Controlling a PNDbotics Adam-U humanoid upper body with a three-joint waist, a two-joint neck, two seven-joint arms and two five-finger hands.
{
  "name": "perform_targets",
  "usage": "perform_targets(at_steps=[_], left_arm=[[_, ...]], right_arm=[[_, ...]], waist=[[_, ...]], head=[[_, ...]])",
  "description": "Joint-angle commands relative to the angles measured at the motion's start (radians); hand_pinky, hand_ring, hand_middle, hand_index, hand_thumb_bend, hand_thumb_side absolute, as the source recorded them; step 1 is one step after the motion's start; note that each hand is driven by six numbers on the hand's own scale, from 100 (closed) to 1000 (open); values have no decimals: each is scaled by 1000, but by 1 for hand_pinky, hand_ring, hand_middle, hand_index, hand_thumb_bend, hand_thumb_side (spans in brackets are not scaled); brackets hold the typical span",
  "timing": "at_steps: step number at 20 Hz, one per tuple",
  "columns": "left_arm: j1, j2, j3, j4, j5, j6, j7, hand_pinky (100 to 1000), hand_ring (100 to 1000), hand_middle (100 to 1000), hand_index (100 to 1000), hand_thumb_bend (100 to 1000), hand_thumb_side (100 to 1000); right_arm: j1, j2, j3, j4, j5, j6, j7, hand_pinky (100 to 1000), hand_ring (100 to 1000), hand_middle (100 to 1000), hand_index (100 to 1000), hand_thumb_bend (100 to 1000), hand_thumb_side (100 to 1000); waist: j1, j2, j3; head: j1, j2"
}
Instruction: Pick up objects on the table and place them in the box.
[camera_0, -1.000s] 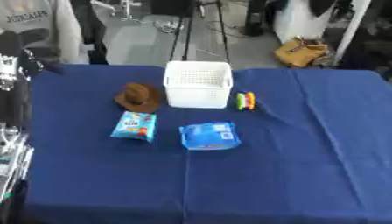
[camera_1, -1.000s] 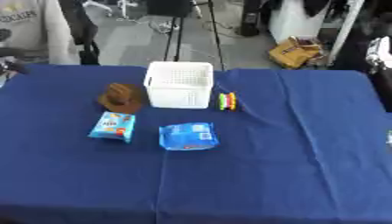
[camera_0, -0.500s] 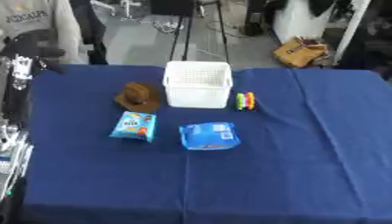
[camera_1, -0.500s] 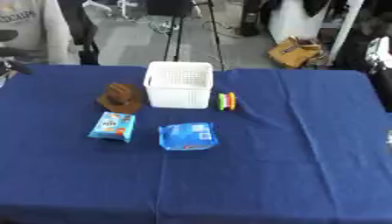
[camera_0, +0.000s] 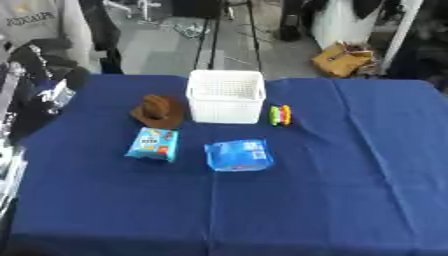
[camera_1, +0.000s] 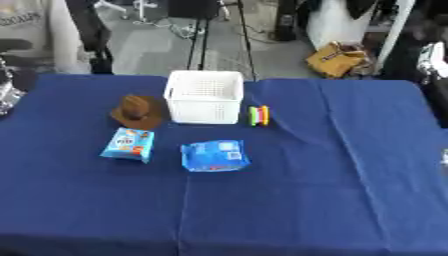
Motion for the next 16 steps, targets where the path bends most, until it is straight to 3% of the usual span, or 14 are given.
perform_targets(at_steps=[1, 3, 8, 16], left_arm=[[-29, 68, 0, 9, -56, 15, -54, 573, 704, 762, 807, 787, 594], [-44, 91, -7, 32, -91, 29, -89, 586, 709, 756, 805, 777, 535], [-114, 181, -71, 124, -174, 64, -172, 652, 737, 732, 793, 840, 556], [-239, 265, -169, 269, -305, 41, -303, 781, 773, 697, 795, 834, 553]], right_arm=[[-13, -25, -6, -10, 1, -2, 4, 546, 674, 704, 821, 100, 701], [-12, -26, -6, -9, 1, -2, 5, 547, 674, 704, 821, 100, 702], [-13, -29, -3, -8, 1, -3, 11, 547, 674, 704, 821, 100, 702], [-13, -29, 1, -7, 1, -3, 16, 548, 673, 704, 822, 100, 702]], waist=[[2, -7, 2], [2, -9, 2], [5, -13, -2], [6, -14, -12]], head=[[-1, 7], [-1, 7], [4, 7], [9, 7]])
